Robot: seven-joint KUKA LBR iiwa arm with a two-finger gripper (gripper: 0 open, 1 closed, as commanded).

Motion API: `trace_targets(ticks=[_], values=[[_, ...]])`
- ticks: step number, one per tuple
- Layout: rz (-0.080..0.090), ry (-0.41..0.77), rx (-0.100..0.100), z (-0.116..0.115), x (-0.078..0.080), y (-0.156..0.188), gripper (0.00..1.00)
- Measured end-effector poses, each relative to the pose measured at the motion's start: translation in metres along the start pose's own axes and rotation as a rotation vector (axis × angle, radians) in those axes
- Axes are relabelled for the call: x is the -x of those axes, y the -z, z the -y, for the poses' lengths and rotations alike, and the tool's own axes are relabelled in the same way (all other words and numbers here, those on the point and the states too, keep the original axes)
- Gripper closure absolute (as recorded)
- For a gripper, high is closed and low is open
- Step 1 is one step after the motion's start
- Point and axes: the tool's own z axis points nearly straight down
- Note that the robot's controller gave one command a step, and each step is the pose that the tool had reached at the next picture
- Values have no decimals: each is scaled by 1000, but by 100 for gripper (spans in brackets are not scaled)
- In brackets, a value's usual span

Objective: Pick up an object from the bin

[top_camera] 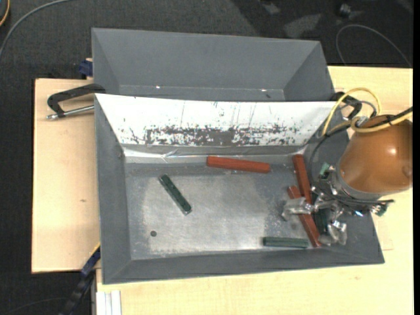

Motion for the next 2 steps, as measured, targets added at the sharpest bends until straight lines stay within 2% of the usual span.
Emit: trace_targets(ticks=[1, 2], values=[[-3, 0, -2, 1, -2, 0, 100], [3, -214, -11, 5, 50, 49, 100]])
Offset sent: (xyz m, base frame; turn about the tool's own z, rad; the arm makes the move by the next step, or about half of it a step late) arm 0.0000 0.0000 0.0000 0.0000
